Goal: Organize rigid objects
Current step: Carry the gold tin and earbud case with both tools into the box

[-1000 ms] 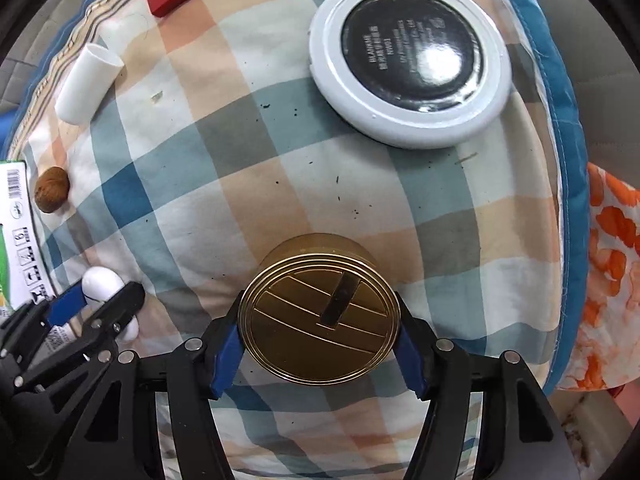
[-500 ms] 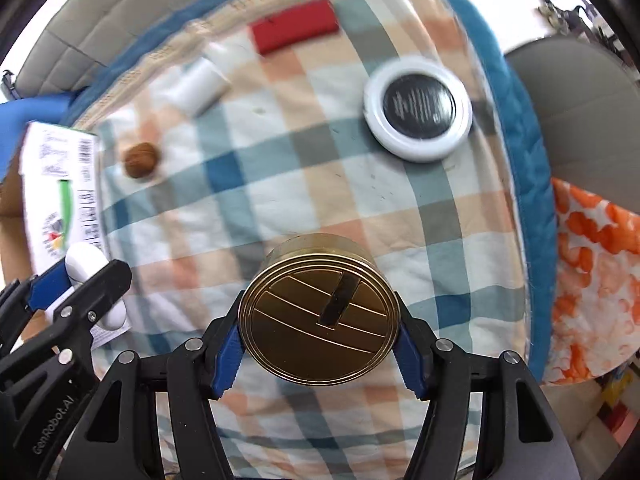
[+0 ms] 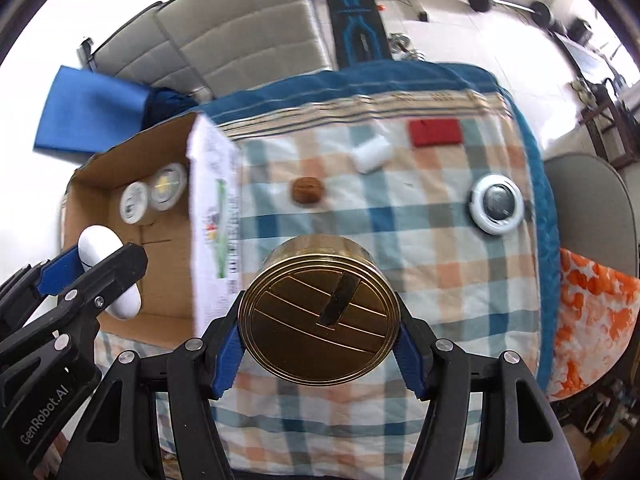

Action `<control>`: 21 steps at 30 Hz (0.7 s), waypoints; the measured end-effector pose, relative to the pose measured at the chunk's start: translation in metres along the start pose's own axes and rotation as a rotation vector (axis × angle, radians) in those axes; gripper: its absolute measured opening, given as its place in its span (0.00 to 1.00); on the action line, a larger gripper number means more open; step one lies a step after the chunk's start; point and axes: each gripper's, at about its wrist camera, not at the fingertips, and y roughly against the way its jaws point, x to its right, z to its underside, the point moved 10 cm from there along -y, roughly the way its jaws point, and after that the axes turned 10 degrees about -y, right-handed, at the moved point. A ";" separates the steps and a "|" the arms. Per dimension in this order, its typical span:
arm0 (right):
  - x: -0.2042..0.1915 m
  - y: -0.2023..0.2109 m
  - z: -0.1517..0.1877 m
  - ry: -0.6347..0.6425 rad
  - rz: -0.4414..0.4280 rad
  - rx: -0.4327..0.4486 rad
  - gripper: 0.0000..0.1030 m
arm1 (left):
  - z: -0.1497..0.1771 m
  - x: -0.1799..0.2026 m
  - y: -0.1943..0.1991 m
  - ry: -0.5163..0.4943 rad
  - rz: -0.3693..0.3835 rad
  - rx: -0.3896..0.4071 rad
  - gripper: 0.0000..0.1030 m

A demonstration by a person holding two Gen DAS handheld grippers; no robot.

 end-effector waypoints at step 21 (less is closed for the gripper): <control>-0.179 -0.115 0.021 0.100 0.025 -0.110 0.65 | 0.077 -0.209 -0.048 0.187 -0.061 -0.146 0.42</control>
